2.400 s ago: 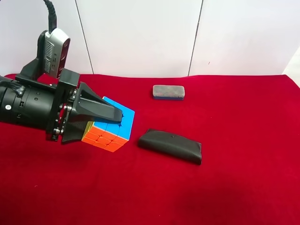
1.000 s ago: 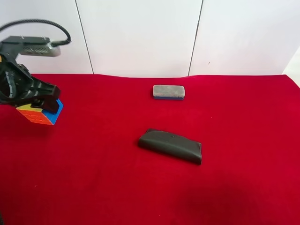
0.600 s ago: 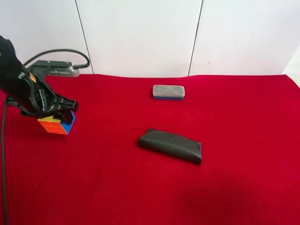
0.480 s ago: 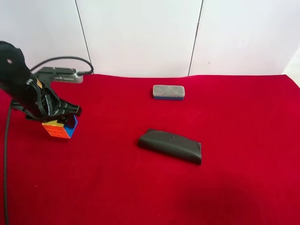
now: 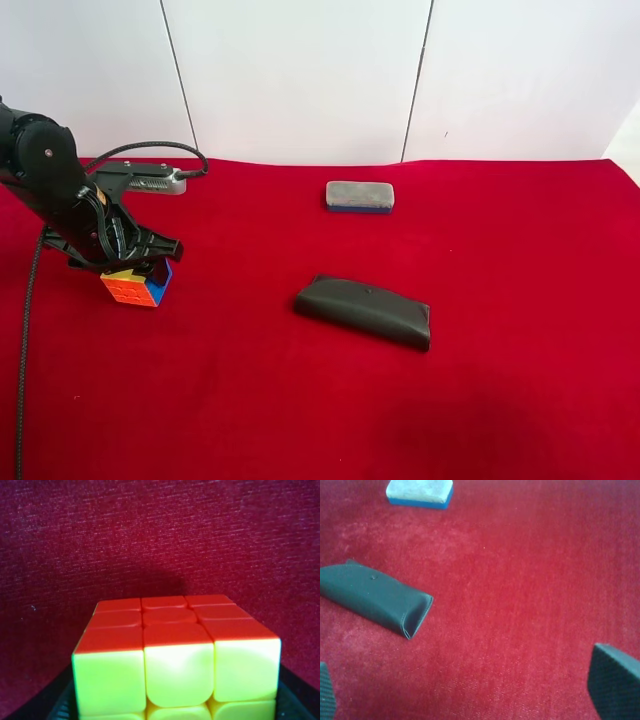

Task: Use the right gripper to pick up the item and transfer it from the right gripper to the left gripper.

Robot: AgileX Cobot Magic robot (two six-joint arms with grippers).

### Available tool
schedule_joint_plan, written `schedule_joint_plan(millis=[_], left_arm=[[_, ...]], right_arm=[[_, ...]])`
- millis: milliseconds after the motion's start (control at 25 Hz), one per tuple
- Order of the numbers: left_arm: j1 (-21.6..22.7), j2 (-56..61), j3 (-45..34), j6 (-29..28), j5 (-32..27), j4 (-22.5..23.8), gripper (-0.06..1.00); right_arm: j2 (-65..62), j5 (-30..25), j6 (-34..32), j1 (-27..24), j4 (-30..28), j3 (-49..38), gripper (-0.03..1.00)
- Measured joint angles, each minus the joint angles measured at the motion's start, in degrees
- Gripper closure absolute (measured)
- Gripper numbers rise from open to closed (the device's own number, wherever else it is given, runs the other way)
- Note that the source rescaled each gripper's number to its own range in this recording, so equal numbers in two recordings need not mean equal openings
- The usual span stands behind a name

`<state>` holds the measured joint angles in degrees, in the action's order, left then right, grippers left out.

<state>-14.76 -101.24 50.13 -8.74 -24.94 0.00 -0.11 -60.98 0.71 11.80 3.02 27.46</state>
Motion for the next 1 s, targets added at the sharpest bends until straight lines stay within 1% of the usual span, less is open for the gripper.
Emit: schedule_joint_plan(millis=[80,120,160,200,240,280,320,360,440,560,600,680,760,920,1000], left_arm=[[0.00,0.00,0.05,0.00,-0.05,0.00,0.93],[0.00,0.00,0.12,0.00,-0.05,0.00,0.86],[0.00,0.00,0.18,0.00,0.02,0.00,0.69],[0.00,0.00,0.23,0.00,0.02,0.00,0.50],[0.00,0.00,0.30,0.00,0.02,0.00,0.28],[0.00,0.00,0.30,0.00,0.02,0.00,0.15],[0.00,0.00,0.30,0.00,-0.14,0.00,0.05],[0.00,0.00,0.30,0.00,-0.26,0.00,0.01],[0.00,0.00,0.30,0.00,-0.32,0.00,-0.03],[0.00,0.10,0.38,0.00,-1.76,0.00,-0.04],[0.00,0.35,0.59,0.00,-3.08,0.00,-0.05],[0.00,1.30,1.56,0.00,-6.85,0.00,-0.05],[0.00,3.00,3.35,0.00,-12.16,0.00,-0.05],[0.00,8.87,6.83,0.46,-21.35,0.00,-0.05],[0.00,12.57,7.43,0.46,-24.73,0.00,-0.05]], right_arm=[[0.00,0.00,0.00,0.00,0.00,0.00,-0.03],[0.00,0.00,0.00,0.00,0.00,0.00,-0.03],[0.00,0.00,0.00,0.00,0.00,0.00,-0.03],[0.00,0.00,0.00,0.00,0.00,0.00,-0.03],[0.00,0.00,0.00,0.00,0.00,0.00,-0.03],[0.00,0.00,0.00,0.00,0.00,0.00,-0.03],[0.00,0.00,0.00,0.00,0.00,0.00,-0.03],[0.00,0.00,0.00,0.00,0.00,0.00,-0.03],[0.00,0.00,0.00,0.00,0.04,0.00,-0.03],[0.00,0.00,-0.04,0.00,0.04,0.00,-0.03],[0.00,0.00,-0.04,0.00,0.04,0.00,-0.03],[0.00,0.00,-0.04,0.00,0.04,0.00,-0.03],[0.00,0.00,-0.04,0.00,0.04,0.00,-0.03],[0.00,0.00,-0.04,0.00,0.04,0.00,-0.03],[0.00,0.00,-0.04,0.00,0.04,0.00,-0.03]])
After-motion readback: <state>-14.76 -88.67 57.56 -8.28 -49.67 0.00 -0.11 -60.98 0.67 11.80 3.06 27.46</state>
